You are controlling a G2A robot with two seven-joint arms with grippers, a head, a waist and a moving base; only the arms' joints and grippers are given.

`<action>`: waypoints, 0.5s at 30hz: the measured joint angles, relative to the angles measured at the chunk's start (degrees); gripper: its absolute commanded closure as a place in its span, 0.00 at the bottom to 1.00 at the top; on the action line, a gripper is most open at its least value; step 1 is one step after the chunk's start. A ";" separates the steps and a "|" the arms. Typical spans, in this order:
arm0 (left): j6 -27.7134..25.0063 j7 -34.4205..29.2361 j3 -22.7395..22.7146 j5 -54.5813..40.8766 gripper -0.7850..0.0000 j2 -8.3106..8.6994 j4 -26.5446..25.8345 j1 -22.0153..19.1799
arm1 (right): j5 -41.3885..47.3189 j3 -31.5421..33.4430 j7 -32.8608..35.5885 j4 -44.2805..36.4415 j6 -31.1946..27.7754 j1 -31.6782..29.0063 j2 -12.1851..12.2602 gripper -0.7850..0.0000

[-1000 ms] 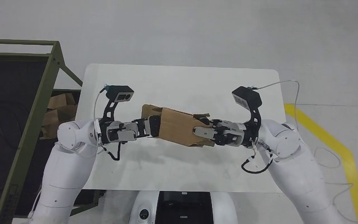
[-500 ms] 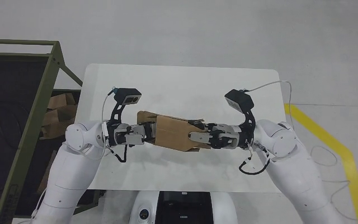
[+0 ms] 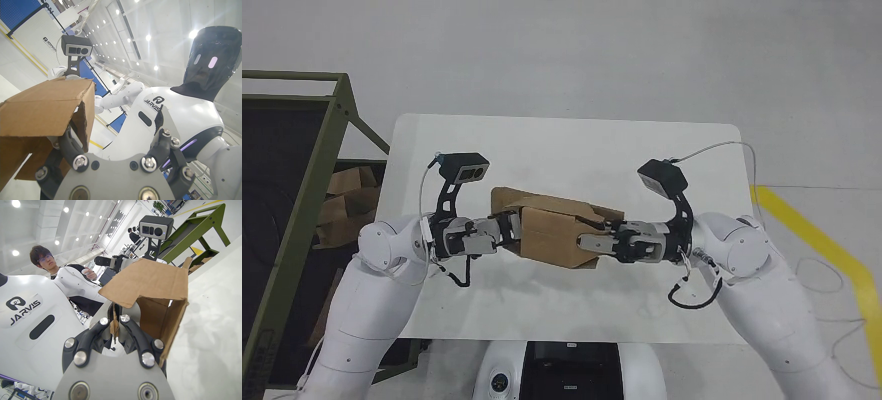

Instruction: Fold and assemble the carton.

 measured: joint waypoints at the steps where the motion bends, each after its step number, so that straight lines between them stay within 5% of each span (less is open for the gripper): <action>1: -0.02 0.02 0.02 -0.01 0.00 0.03 -0.04 0.00 | 0.03 -0.01 -0.06 0.08 0.08 0.05 0.00 1.00; 10: -0.08 0.08 0.07 0.42 0.00 0.41 0.03 -0.01 | 0.16 0.18 -0.45 0.46 0.79 0.16 0.11 1.00; 15: -0.04 0.04 0.28 1.05 0.09 0.66 -0.02 -0.02 | 0.42 0.07 -0.13 0.49 0.97 0.23 0.16 1.00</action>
